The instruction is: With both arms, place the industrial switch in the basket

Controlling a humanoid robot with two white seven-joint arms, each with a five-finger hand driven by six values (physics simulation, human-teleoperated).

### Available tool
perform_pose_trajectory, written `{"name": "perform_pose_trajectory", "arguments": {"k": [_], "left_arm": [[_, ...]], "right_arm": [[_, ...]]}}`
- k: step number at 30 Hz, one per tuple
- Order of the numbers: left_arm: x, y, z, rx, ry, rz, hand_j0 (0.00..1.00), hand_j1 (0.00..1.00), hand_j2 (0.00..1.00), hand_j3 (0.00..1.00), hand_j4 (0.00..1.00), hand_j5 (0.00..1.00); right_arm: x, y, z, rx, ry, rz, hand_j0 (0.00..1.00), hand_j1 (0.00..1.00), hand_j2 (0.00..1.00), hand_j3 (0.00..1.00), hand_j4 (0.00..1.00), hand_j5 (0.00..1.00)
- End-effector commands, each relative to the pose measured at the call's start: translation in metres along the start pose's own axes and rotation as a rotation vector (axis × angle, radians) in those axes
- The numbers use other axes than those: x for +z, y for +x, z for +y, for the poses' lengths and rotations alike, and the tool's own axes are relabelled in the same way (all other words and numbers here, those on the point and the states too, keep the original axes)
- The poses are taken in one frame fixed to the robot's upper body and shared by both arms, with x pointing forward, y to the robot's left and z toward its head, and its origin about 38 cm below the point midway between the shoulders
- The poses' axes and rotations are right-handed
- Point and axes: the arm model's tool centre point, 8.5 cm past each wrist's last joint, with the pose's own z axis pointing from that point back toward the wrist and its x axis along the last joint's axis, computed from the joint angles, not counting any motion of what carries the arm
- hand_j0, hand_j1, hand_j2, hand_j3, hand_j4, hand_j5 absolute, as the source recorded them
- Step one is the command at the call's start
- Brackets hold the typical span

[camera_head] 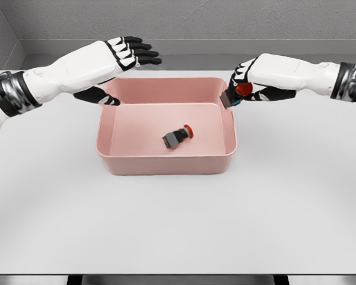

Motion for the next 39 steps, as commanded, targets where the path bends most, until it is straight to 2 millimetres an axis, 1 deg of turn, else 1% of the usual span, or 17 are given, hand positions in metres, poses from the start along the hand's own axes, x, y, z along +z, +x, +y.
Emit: {"name": "perform_pose_trajectory", "arguments": {"k": [1,4,5,9,11,13,15,19,21,23,24,25,26,33,35,36,39], "left_arm": [[0.018,-0.010,0.014,-0.020,0.009,0.042,1.00,1.00,1.00,1.00,1.00,1.00],[0.036,-0.017,0.020,-0.025,-0.011,0.073,1.00,1.00,1.00,1.00,1.00,1.00],[0.037,-0.017,0.021,-0.026,-0.012,0.077,1.00,1.00,1.00,1.00,1.00,1.00],[0.054,-0.025,0.016,-0.005,-0.038,0.116,1.00,1.00,1.00,1.00,1.00,1.00],[0.058,-0.025,0.009,0.009,-0.048,0.125,1.00,1.00,1.00,1.00,1.00,1.00],[0.075,-0.029,0.009,0.013,-0.063,0.158,1.00,1.00,1.00,1.00,1.00,1.00],[0.084,-0.031,0.004,0.020,-0.086,0.177,1.00,1.00,1.00,1.00,1.00,1.00],[0.094,-0.032,-0.001,0.032,-0.090,0.200,1.00,1.00,1.00,1.00,1.00,1.00],[0.097,-0.032,-0.004,0.039,-0.091,0.208,1.00,1.00,1.00,1.00,1.00,1.00],[0.098,-0.031,-0.007,0.046,-0.097,0.208,1.00,1.00,1.00,1.00,1.00,1.00],[0.098,-0.032,-0.008,0.046,-0.099,0.209,1.00,1.00,1.00,1.00,1.00,1.00],[0.098,-0.032,-0.008,0.046,-0.099,0.209,1.00,1.00,1.00,1.00,1.00,1.00],[0.098,-0.031,-0.007,0.045,-0.098,0.208,1.00,1.00,1.00,1.00,1.00,1.00],[0.100,-0.031,-0.010,0.050,-0.104,0.211,1.00,1.00,1.00,1.00,1.00,1.00],[0.102,-0.032,-0.009,0.046,-0.111,0.215,1.00,1.00,1.00,1.00,1.00,1.00],[0.102,-0.032,-0.009,0.046,-0.111,0.215,1.00,1.00,1.00,1.00,1.00,1.00],[0.101,-0.032,-0.010,0.048,-0.111,0.214,1.00,1.00,1.00,1.00,1.00,1.00]], "right_arm": [[-0.006,0.003,-0.004,-0.003,-0.014,-0.015,0.46,0.46,0.46,0.46,0.46,0.46],[-0.018,0.008,-0.005,-0.002,-0.021,-0.043,0.46,0.46,0.46,0.46,0.46,0.46],[-0.025,0.010,-0.004,-0.007,-0.012,-0.058,0.46,0.46,0.46,0.46,0.46,0.46],[-0.049,0.019,0.001,0.003,0.000,-0.100,0.47,0.47,0.47,0.47,0.47,0.47],[-0.064,0.011,0.007,-0.026,0.005,-0.090,0.47,0.47,0.47,0.47,0.47,0.47],[-0.077,0.008,0.009,-0.022,0.017,-0.084,0.47,0.47,0.47,0.47,0.47,0.47],[-0.088,0.003,0.009,-0.023,0.018,-0.074,0.47,0.47,0.47,0.47,0.47,0.47],[-0.111,0.000,0.008,-0.037,0.028,-0.075,0.47,0.47,0.47,0.47,0.47,0.47],[-0.119,-0.001,0.006,-0.034,0.029,-0.072,0.50,0.50,0.50,0.50,0.50,0.50],[-0.132,-0.003,0.010,-0.038,0.038,-0.065,0.52,0.52,0.52,0.52,0.52,0.52],[-0.136,-0.006,0.012,-0.043,0.045,-0.054,0.57,0.57,0.57,0.57,0.57,0.57],[-0.141,-0.004,0.008,-0.036,0.040,-0.060,0.78,0.78,0.78,0.78,0.78,0.78],[-0.143,-0.007,0.010,-0.048,0.040,-0.048,1.00,1.00,1.00,1.00,1.00,1.00],[-0.146,-0.010,0.008,-0.056,0.034,-0.040,1.00,1.00,1.00,1.00,1.00,1.00],[-0.139,-0.014,0.008,-0.056,0.032,-0.028,1.00,1.00,1.00,1.00,1.00,1.00],[-0.121,-0.025,0.009,-0.056,0.034,0.007,1.00,1.00,1.00,1.00,1.00,1.00],[-0.064,-0.039,-0.010,-0.012,-0.014,0.074,1.00,1.00,1.00,1.00,1.00,1.00]]}}
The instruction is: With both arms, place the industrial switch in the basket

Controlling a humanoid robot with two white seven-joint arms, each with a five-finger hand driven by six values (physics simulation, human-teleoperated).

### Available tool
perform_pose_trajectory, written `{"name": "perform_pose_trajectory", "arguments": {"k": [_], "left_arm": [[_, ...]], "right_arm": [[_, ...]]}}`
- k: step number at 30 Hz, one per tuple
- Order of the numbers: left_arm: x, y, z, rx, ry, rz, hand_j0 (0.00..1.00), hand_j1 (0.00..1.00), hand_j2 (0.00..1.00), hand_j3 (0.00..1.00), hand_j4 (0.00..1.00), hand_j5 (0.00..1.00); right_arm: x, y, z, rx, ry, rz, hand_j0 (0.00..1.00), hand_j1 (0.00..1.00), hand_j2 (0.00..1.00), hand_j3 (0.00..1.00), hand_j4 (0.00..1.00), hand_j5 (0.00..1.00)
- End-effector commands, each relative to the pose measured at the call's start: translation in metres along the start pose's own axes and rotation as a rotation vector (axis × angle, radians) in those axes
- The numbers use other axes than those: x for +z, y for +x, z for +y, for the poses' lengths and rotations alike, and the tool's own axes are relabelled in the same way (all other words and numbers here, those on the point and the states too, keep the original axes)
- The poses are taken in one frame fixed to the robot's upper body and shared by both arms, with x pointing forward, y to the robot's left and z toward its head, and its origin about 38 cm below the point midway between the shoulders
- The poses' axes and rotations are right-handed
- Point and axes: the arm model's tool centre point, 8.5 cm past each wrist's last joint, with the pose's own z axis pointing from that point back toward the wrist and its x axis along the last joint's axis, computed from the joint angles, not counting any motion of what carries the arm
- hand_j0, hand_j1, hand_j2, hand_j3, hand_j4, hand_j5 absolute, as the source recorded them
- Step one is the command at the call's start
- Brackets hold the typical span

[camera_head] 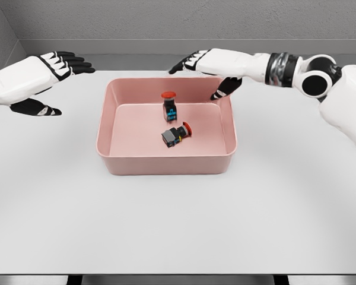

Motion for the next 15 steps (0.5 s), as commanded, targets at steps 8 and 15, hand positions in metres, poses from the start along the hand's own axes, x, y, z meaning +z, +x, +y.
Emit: {"name": "perform_pose_trajectory", "arguments": {"k": [8,15], "left_arm": [[0.001,0.000,0.000,0.006,0.002,0.001,1.00,1.00,1.00,1.00,1.00,1.00],[0.002,-0.001,-0.002,0.011,-0.001,0.004,1.00,1.00,1.00,1.00,1.00,1.00]], "right_arm": [[0.168,-0.056,0.016,-0.038,-0.065,0.302,1.00,1.00,1.00,1.00,1.00,1.00],[0.247,-0.055,0.040,-0.085,-0.051,0.411,1.00,1.00,1.00,1.00,1.00,1.00]]}}
